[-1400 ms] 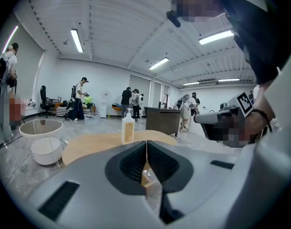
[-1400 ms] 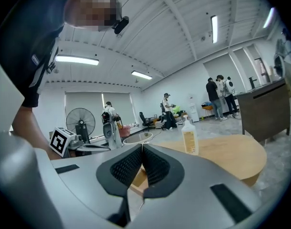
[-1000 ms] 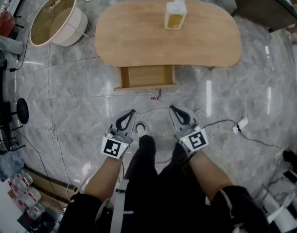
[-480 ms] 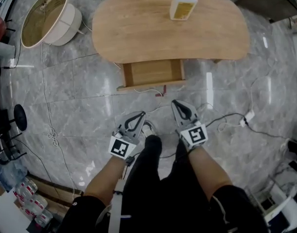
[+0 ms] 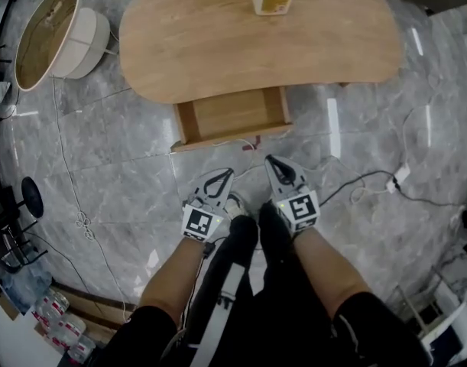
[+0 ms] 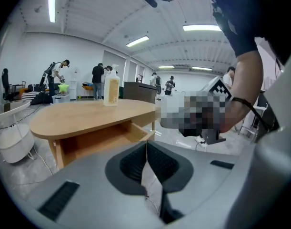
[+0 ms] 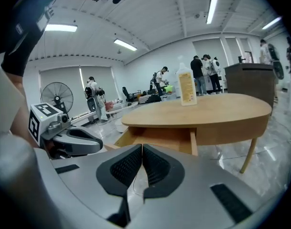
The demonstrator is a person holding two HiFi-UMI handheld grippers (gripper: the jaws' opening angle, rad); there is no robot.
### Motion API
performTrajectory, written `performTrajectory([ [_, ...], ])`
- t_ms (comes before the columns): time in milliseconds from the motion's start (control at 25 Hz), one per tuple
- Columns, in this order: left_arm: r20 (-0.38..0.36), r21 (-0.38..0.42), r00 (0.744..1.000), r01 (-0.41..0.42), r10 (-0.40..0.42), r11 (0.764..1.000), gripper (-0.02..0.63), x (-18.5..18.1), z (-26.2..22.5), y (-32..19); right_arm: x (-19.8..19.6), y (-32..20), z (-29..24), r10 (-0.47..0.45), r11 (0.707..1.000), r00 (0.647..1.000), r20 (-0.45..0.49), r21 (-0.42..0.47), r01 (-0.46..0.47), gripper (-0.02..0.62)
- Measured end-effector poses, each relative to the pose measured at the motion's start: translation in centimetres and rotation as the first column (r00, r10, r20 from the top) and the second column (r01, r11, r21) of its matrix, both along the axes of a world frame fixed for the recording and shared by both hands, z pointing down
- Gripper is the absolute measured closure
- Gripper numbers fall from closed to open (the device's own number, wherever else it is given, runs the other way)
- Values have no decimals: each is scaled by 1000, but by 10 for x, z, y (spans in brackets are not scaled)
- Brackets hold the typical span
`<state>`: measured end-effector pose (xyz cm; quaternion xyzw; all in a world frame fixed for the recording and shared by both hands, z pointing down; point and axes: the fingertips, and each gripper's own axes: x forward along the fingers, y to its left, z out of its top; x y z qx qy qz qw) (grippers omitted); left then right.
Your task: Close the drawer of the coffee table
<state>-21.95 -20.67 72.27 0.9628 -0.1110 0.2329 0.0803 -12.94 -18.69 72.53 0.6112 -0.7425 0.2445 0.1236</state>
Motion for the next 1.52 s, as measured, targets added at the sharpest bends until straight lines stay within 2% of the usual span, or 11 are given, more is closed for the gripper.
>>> performTrajectory([
  [80,15,-20,1000,6,-6,1000,598,5,21,-4,0,0,17,-30,999,1000,-5,-31,30,583],
  [200,33,-18,999,37,-36,999,598,8,49,-24,4,-10,38,-91,995,993,-74,-43,88,583],
  [280,40,-22,997,63,-62,998,598,10,66,-34,12,-13,56,-91,995,991,-97,-57,85,583],
  [440,8,-37,994,109,-109,993,598,17,85,-41,19,-19,82,-76,996,994,-77,-57,72,583],
  [800,-17,-27,993,119,-120,992,598,11,123,-45,-9,-40,119,-194,981,978,-75,-12,194,583],
  [960,-55,23,992,112,-111,993,598,16,127,-55,-10,-49,125,-238,969,965,-107,38,244,583],
  [1200,-114,121,992,68,-54,990,598,25,125,-64,-9,-56,137,-258,959,963,-82,97,265,583],
  [1400,-123,123,992,20,-5,992,600,24,133,-62,-7,-62,141,-221,965,975,-14,143,220,584],
  [1520,-129,122,992,11,5,992,600,22,136,-64,-7,-62,145,-232,961,972,-23,149,233,584],
])
